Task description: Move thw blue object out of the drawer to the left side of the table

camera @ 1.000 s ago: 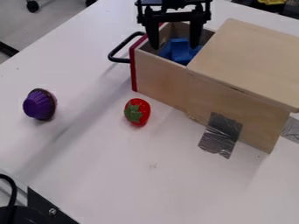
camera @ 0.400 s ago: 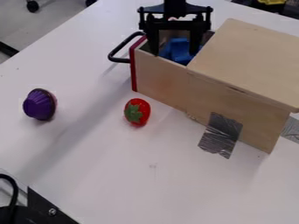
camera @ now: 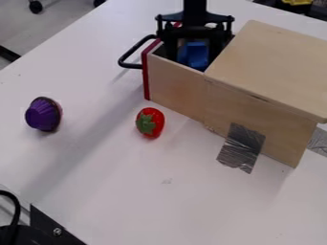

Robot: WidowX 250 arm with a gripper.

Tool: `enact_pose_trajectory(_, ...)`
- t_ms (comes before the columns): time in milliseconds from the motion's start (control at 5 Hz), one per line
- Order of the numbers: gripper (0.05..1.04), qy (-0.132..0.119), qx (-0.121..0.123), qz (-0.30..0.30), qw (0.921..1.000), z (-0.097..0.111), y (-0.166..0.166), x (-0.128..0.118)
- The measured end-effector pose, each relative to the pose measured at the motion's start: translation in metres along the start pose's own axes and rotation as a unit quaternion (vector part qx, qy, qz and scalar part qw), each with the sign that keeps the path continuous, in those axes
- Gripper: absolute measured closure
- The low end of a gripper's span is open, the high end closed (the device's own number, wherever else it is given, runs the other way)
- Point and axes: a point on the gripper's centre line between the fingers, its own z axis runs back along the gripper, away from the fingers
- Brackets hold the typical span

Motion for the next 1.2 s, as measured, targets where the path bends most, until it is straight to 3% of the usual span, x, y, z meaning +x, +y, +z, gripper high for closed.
enact_pose_trajectory(400, 0.083, -0.006, 0.003, 0.003, 1.0000, 0.000, 0.004, 0.021)
enact_pose_trajectory(1200, 0.086, 0.013, 0.004, 0.011, 0.9998, -0.015, 0.010, 0.017)
